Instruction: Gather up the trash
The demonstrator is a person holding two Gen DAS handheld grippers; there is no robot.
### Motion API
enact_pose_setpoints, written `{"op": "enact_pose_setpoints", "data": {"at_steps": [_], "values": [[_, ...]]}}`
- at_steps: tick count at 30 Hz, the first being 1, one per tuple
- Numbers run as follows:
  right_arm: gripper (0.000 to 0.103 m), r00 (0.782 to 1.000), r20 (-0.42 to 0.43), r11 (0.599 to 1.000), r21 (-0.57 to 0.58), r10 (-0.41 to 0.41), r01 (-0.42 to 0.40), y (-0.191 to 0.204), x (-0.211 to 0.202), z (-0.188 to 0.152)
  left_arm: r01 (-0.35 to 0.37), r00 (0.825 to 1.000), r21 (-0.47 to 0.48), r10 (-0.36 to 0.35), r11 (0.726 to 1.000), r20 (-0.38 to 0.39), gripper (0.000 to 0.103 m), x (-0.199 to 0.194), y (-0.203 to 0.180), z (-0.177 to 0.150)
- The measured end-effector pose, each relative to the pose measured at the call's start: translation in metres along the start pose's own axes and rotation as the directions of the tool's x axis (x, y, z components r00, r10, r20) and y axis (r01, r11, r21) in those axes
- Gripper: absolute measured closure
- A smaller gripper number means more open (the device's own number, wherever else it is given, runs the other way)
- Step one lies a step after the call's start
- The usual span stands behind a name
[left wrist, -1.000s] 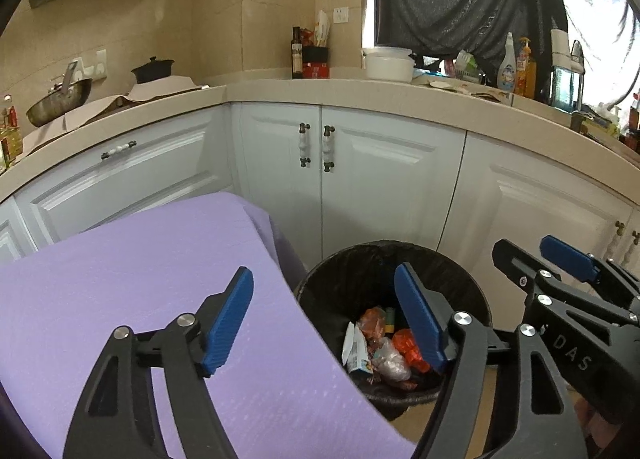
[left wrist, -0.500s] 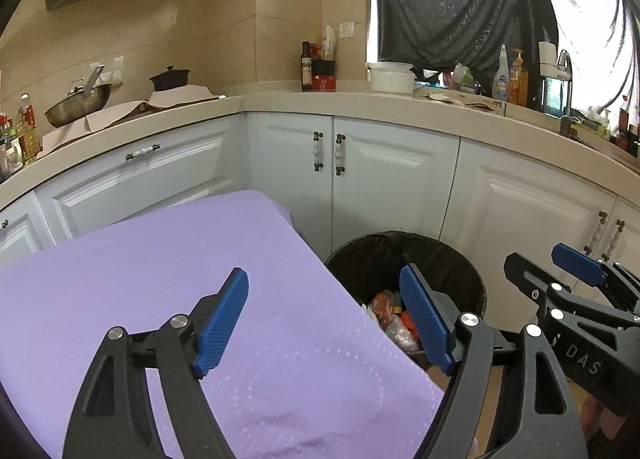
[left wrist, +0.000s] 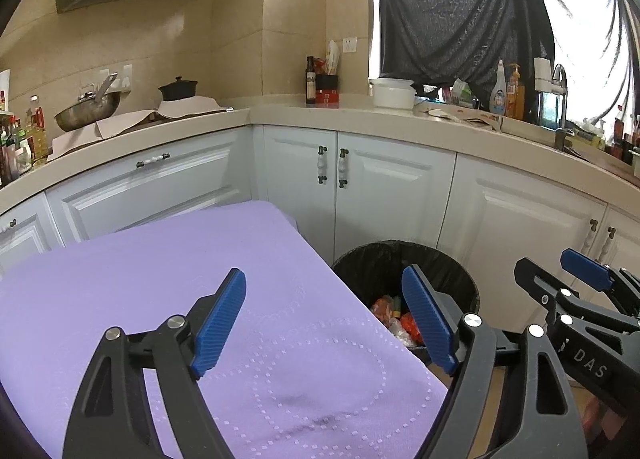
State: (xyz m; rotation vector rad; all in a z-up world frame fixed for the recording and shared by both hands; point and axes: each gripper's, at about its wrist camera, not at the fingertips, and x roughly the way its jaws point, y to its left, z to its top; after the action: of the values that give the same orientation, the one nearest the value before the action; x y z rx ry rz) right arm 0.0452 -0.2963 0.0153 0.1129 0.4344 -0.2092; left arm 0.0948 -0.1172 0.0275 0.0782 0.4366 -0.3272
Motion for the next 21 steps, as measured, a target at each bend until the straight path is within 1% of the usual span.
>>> {"op": "enact_pose_setpoints", "data": {"at_steps": [10, 21], "values": [[0.033, 1.0, -0.001, 1.0, 0.004, -0.017, 0.017, -0.005, 0.0002, 0.002, 0.009, 1.0, 0.001, -0.009, 1.0, 0.002, 0.024, 0.0008, -0.0019, 0.0007], [0.033, 1.0, -0.003, 1.0, 0.006, -0.019, 0.019, -0.0073, 0.0027, 0.0028, 0.011, 1.0, 0.002, -0.011, 1.0, -0.001, 0.023, 0.0022, -0.0038, 0.0017]]}}
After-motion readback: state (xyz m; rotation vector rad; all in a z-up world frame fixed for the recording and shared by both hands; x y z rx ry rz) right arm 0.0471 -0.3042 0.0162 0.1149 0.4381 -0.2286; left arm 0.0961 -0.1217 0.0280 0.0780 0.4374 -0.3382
